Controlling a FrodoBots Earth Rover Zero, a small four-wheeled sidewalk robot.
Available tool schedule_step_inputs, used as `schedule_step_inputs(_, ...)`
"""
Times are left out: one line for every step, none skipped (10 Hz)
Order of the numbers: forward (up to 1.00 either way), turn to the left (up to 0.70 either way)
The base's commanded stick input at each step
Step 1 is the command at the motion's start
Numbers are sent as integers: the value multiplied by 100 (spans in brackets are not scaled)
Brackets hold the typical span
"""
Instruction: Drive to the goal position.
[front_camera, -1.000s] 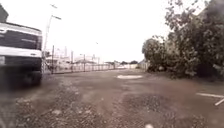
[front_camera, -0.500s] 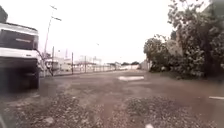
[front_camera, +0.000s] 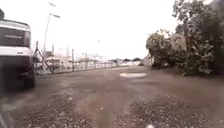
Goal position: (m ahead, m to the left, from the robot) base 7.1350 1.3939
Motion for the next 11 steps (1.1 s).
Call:
schedule_step_inputs(60,8)
schedule_step_inputs(60,15)
schedule_step_inputs(60,15)
schedule_step_inputs(60,14)
schedule_step_inputs(60,12)
schedule_step_inputs(60,12)
schedule_step_inputs(60,13)
schedule_step_inputs(60,11)
schedule_step_inputs(60,4)
schedule_step_inputs(60,2)
schedule_step_inputs(60,0)
